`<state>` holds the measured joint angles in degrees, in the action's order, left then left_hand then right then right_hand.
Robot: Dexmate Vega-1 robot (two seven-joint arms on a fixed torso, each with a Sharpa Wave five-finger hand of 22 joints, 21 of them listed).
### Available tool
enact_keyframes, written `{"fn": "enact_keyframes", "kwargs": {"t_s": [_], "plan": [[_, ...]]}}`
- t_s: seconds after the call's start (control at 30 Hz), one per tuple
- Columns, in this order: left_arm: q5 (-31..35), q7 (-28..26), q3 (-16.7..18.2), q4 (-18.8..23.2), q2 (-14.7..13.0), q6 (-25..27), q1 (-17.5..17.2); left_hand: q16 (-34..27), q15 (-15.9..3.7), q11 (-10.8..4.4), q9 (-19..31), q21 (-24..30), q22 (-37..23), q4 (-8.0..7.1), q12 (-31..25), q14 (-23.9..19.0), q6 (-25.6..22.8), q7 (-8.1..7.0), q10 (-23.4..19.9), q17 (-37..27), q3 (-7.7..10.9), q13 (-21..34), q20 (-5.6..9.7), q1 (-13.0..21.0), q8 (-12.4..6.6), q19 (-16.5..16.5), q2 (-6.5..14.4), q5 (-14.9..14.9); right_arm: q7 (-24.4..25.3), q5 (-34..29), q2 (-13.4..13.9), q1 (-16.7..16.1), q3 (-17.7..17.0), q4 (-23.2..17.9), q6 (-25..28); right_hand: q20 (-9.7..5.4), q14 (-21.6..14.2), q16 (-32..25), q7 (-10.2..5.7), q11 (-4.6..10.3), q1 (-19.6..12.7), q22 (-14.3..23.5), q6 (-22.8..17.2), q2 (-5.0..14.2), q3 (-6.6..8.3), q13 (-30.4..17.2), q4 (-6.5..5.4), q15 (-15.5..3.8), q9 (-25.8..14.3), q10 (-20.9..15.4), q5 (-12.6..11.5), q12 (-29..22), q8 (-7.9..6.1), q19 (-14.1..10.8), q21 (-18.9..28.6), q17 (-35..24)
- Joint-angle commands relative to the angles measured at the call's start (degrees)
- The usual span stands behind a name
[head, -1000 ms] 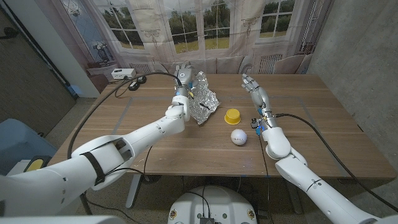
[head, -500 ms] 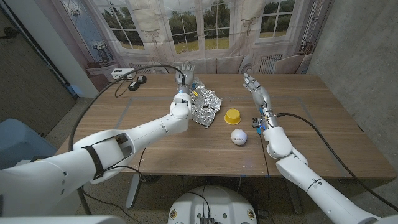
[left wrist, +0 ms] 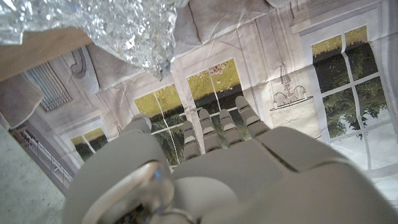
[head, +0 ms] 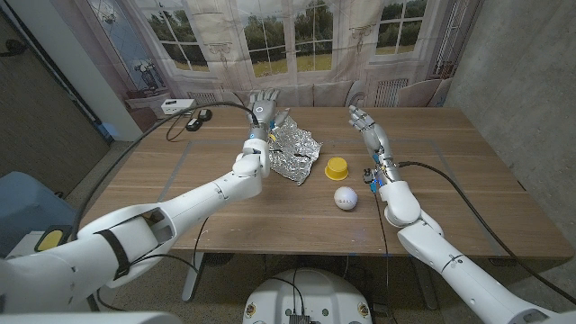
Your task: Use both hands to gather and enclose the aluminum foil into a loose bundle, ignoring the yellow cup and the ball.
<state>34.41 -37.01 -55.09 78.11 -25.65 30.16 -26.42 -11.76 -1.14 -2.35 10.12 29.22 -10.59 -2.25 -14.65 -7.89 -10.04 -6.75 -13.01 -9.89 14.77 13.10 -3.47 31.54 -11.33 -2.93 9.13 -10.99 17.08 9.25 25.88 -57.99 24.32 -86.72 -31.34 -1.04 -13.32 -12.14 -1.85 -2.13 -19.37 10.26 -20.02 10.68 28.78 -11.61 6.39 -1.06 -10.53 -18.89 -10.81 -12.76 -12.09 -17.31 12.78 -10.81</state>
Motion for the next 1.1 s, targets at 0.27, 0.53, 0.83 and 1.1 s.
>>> {"fn": "enact_keyframes", "kwargs": {"t_s": [0.27,0.53,0.83,1.1], "plan": [[-9.56,-0.82,12.33,10.72,-9.40,-28.48,-12.48,-0.61,-2.80,-1.72,0.21,3.38,0.11,3.61,-2.36,-13.59,-11.81,1.67,-12.49,0.18,4.73,-1.25,1.34,-1.59,-1.01,-13.92,-2.46,0.61,-5.08,-0.80,2.40,3.72,3.64,-1.49,7.82,1.23,-9.13,-2.81,1.81,-1.03,-7.09,0.29,-4.91,-0.12,3.56,-0.24,1.16,-0.18,-0.47,-6.16,0.18,-1.02,-0.34,-11.01,3.91,-0.18],[-17.80,11.85,15.76,11.10,-11.27,-32.76,-13.56,0.03,-1.57,-0.28,0.31,4.60,0.43,4.59,-1.37,-15.83,-11.69,2.98,-13.27,0.00,6.59,-1.39,-0.47,-2.03,0.18,-20.33,-0.48,0.62,-8.36,-0.37,2.99,5.72,5.83,-1.05,9.41,1.06,-4.77,-0.33,1.68,-0.71,-9.59,0.01,-4.26,-0.95,3.25,-0.27,2.49,-0.31,-0.51,-4.54,0.40,0.34,0.53,-8.20,2.10,0.05],[-20.12,19.79,17.44,12.76,-12.65,-28.47,-14.25,1.98,-0.47,0.31,0.17,-0.96,0.74,8.07,3.03,-6.84,-5.62,4.14,-5.14,0.20,7.93,-1.60,-2.90,-3.07,1.43,-14.90,-3.85,0.88,-14.34,-1.49,5.01,10.00,9.53,-2.02,15.85,0.53,2.70,1.86,1.87,-0.63,-10.04,-0.18,3.22,-2.64,0.67,-0.23,2.72,0.62,-0.44,3.42,0.37,2.31,2.03,-1.79,-1.26,0.43],[-21.08,25.97,17.73,14.67,-14.28,-24.32,-13.56,1.55,-0.46,0.45,0.16,-1.80,0.74,9.73,3.00,-7.12,-4.76,4.92,-4.77,0.29,8.67,-1.63,-2.80,-1.78,1.15,-14.83,-4.12,0.69,-17.33,-5.06,6.94,13.68,12.31,-3.96,21.71,0.77,7.16,2.37,1.80,-0.34,-15.28,-0.35,7.30,-5.06,2.50,-0.04,4.80,0.82,-0.29,6.43,-2.06,1.95,1.70,1.56,-2.21,0.80]]}}
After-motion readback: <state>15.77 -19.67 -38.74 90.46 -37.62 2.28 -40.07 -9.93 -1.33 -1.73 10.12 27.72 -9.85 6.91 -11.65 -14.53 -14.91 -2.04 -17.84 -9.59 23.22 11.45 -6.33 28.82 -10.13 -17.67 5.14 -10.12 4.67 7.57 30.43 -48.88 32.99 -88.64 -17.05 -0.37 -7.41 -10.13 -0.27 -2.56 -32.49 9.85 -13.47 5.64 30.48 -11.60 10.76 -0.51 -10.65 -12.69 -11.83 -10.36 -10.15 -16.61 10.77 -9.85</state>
